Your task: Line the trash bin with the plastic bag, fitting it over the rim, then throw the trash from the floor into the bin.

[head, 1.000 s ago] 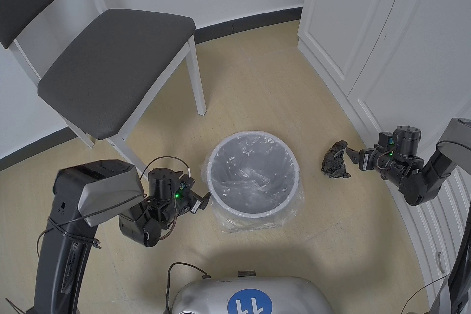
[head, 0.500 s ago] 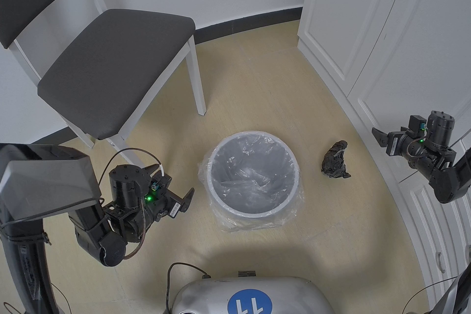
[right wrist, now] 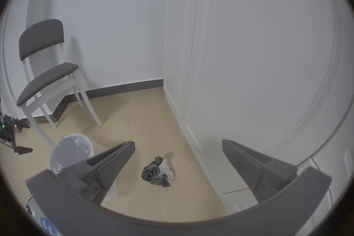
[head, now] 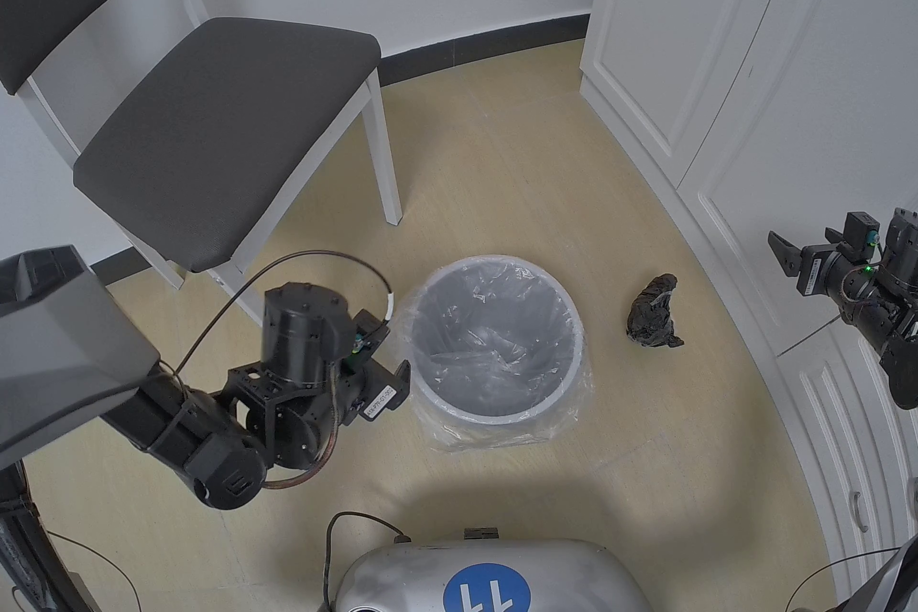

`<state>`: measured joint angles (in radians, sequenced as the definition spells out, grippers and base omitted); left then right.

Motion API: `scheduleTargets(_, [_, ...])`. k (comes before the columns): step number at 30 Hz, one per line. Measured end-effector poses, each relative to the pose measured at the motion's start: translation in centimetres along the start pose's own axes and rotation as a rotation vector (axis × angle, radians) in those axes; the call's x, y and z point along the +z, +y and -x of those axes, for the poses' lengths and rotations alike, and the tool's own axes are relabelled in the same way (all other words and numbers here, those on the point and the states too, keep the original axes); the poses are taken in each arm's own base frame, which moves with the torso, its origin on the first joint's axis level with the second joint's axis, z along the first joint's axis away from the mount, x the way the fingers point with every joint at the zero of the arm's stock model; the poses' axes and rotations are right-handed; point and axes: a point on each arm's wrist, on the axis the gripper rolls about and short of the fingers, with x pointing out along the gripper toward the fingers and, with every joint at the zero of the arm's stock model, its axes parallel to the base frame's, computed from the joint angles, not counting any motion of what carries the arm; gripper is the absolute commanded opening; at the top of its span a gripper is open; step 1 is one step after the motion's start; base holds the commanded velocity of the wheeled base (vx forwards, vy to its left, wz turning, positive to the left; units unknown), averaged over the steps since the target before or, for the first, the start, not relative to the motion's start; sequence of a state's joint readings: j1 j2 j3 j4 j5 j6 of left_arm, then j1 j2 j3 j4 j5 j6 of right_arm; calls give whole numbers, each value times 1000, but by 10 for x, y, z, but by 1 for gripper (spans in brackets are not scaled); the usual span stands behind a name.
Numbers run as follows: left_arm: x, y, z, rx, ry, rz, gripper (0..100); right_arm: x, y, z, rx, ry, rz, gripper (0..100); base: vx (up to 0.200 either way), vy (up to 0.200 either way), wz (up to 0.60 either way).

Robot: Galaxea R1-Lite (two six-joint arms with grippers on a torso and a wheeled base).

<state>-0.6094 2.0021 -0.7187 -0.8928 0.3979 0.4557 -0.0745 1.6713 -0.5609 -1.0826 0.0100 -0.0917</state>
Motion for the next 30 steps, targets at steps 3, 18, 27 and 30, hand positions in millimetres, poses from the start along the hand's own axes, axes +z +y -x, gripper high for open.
scheduleTargets(3, [14, -4, -3, 40, 37, -7, 100, 1, -2, 4, -8, -4, 12, 100, 0, 0, 0])
scheduleTargets(18, [33, -33, -49, 99, 127, -22, 100, 0, -15, 8, -56, -1, 25, 100, 0, 0, 0])
scheduleTargets(27, [27, -49, -80, 127, 152, -25, 100, -1, -19, 7, -67, 5, 32, 100, 0, 0, 0])
scheduleTargets(30, [24, -54, -87, 126, 159, -29, 100, -2, -19, 6, -69, 8, 33, 100, 0, 0, 0])
